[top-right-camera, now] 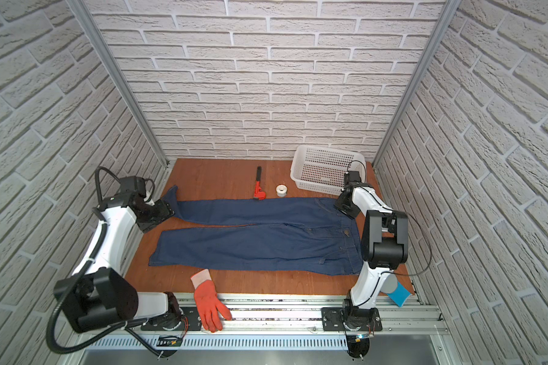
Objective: Fold and stack the trousers
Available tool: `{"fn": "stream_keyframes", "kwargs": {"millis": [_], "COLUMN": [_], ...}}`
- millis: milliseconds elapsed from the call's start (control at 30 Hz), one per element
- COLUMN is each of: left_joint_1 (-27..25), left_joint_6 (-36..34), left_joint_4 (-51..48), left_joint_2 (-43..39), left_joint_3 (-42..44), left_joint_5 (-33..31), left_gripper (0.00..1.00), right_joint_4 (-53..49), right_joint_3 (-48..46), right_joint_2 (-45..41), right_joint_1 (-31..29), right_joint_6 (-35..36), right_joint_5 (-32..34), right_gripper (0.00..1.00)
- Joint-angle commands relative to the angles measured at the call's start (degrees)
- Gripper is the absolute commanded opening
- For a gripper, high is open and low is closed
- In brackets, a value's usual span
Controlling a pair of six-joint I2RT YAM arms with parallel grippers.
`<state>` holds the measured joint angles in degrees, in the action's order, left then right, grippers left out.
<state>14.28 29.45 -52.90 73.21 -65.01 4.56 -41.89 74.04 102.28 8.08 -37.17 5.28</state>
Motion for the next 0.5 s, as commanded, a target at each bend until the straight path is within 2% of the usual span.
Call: {"fn": "stream_keyframes", "kwargs": {"millis": [0, 233, 300, 467], "left_joint_1": [0.1, -0.6, -0.9, -2.5], "left_joint_6": [4.5, 13.9, 16.5, 22.4], "left_joint_4": [-1.5, -5.6, -6.5, -4.7], "left_joint_2": [-7.1, -17.2, -18.6, -21.2], "left_joint_3": [4.0, 13.1, 15.5, 22.0], "left_joint_5": [0.2, -1.3, -2.1, -0.9], "left_gripper": [0.79, 0.8, 0.85, 0.88], "right_joint_4": [-6.7, -9.1, -10.2, -12.2], "right_joint_3": [-3.8, -13.8, -15.4, -20.0], "right_joint_2": [-8.0, -21.8, -24.8, -29.4], "right_joint_1": [0.2, -0.5, -0.9, -2.5], "right_joint_6": [-4.5, -10.8, -11.8, -14.8], "right_joint_5": [0.6, -2.0, -2.9, -7.7], "right_gripper": [0.55, 0.56, 0.56, 0.56]}}
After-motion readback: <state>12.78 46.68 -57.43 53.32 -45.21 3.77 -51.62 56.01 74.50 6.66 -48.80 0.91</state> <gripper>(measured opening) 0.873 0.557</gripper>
